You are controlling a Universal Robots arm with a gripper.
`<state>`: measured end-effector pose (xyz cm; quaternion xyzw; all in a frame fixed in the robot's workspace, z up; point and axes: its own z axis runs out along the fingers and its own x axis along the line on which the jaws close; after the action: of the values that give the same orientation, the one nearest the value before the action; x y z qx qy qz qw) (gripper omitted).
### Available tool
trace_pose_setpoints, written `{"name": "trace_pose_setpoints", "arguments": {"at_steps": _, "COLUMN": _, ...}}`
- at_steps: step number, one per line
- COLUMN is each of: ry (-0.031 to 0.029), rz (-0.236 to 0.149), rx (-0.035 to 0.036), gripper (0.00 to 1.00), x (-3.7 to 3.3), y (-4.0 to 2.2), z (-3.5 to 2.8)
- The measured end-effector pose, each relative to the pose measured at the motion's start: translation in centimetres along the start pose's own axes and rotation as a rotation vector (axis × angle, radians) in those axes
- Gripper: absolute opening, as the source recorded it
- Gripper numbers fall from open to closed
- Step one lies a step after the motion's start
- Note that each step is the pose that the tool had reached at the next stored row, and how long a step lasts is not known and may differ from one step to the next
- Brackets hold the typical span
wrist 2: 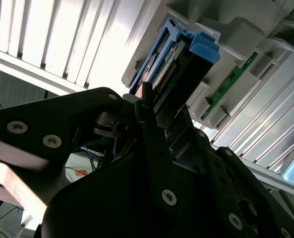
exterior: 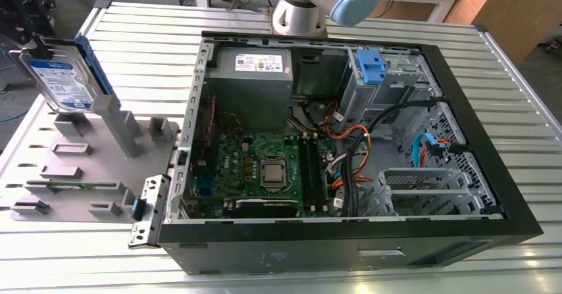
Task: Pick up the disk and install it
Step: 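Pick up the disk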
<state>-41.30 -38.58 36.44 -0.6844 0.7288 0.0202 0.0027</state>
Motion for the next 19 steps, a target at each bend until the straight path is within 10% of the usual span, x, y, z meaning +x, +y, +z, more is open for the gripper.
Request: {"name": "trace_pose_setpoints", "arguments": {"at_steps": 19, "ry": 0.0, "rz": 0.0, "rx": 0.0001, "gripper": 0.35, "x": -0.02, "y": 0.01, "z": -0.62}}
